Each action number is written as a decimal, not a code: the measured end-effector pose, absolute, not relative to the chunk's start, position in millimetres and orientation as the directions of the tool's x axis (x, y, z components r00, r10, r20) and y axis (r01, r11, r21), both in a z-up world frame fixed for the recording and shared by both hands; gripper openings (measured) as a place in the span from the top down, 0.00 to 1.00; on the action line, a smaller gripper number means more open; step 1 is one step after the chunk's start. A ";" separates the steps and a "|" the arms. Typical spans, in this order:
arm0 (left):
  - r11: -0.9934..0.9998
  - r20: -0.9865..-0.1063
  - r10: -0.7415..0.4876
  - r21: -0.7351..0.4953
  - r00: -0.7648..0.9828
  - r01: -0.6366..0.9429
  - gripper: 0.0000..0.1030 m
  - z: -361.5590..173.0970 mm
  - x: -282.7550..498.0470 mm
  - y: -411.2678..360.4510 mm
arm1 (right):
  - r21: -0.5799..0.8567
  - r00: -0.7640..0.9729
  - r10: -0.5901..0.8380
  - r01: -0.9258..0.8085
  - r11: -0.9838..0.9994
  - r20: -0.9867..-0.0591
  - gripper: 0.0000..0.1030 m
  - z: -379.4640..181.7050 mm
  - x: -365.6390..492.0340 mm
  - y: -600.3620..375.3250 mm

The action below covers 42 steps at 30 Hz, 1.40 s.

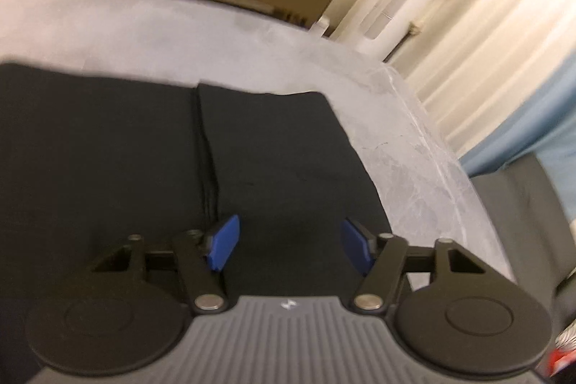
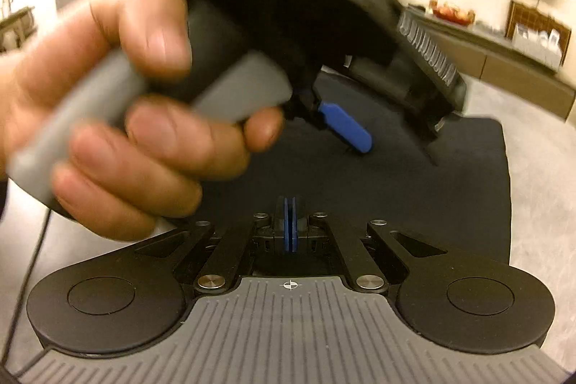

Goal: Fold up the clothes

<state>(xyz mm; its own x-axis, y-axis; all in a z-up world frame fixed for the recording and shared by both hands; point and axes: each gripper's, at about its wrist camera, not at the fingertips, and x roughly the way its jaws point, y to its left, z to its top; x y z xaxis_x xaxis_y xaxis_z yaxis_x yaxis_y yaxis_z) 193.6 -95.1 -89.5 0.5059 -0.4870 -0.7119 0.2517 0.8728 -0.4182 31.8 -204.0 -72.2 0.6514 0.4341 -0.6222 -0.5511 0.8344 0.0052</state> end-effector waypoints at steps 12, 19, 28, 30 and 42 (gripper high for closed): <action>0.905 -0.739 -0.420 -0.382 0.526 0.187 0.36 -88.9 170.7 -88.8 | 0.130 0.722 0.194 -0.144 0.981 -0.664 0.50 -70.8 64.5 -299.9; 0.897 -0.729 -0.441 -0.374 0.524 0.234 0.17 -39.9 191.7 -106.7 | -0.260 0.829 0.057 -0.239 0.936 -0.556 0.97 -61.6 50.8 -247.6; 0.887 -0.876 -0.249 -0.035 0.413 0.460 0.88 -52.5 217.3 -205.5 | -0.461 0.903 0.086 -0.295 0.837 -0.421 0.97 -57.9 40.1 -202.2; 0.902 -0.862 -0.279 -0.084 0.424 0.424 0.92 -49.2 215.9 -184.6 | -0.450 0.907 0.107 -0.301 0.841 -0.407 0.97 -54.2 40.0 -199.4; 0.912 -0.767 -0.359 -0.410 0.532 0.025 0.92 -67.3 166.7 60.2 | -0.068 0.774 0.399 -0.491 0.868 -0.491 0.74 -44.9 58.7 -194.3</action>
<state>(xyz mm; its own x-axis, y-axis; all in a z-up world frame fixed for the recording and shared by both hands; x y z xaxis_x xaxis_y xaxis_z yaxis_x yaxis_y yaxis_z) 166.7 60.2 -67.3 0.5315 -0.3593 -0.7671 0.0246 0.9117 -0.4100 58.7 -194.3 -44.9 0.7741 0.3993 -0.4912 -0.4913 0.8683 -0.0683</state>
